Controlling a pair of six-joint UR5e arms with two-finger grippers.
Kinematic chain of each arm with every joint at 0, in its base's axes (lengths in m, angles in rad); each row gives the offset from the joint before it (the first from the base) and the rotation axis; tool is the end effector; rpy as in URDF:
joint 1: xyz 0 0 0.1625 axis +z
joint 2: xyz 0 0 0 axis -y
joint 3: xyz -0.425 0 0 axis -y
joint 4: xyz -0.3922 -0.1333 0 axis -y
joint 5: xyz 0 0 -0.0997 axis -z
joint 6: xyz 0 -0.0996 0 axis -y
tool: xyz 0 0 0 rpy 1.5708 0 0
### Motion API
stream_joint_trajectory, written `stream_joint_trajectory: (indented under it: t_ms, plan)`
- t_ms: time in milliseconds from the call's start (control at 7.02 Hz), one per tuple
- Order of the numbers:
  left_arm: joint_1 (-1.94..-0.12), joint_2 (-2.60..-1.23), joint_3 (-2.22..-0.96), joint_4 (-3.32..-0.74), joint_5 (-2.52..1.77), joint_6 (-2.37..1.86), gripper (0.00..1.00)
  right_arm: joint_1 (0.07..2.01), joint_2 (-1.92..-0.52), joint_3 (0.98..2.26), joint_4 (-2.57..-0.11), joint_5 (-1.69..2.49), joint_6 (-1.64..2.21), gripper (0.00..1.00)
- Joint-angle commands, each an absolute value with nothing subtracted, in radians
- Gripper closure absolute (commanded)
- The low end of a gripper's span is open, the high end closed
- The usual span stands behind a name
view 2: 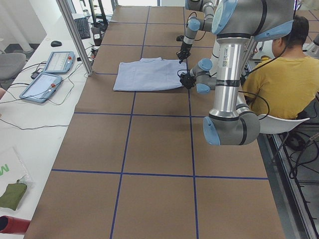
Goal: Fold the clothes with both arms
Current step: 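Lift the near edge with both grippers and fold it over toward the collar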
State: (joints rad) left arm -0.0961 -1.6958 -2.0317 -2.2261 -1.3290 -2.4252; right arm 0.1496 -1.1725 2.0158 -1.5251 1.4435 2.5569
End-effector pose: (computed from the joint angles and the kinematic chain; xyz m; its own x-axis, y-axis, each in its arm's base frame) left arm 0.4861 -0.2047 0.3043 -0.0288 -0.7329 -0.6798 0.4522 0.5969 -0.6627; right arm -0.5371 -0.2286 0.2462 0.1394 0.8575 0.4953 -0.6550 0.4549 -0.6033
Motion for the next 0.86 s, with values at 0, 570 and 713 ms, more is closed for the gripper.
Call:
stream_joint_trajectory:
  t_ms: [0, 570, 713]
  plan:
    - [-0.1, -1.69, -2.182, -2.128, -1.403, -2.422, 1.0, 0.147, -1.195, 2.167, -1.613, 1.443, 2.557, 1.0]
    - [-0.539, -1.866, -2.064, -2.068, -1.769, -2.17, 1.0, 0.474, -1.054, 2.075, -1.592, 1.552, 2.502, 1.0]
    - [-0.628, -1.909, -1.996, -2.06, -1.834, -2.104, 1.0, 0.583, -0.982, 1.954, -1.56, 1.659, 2.449, 1.0]
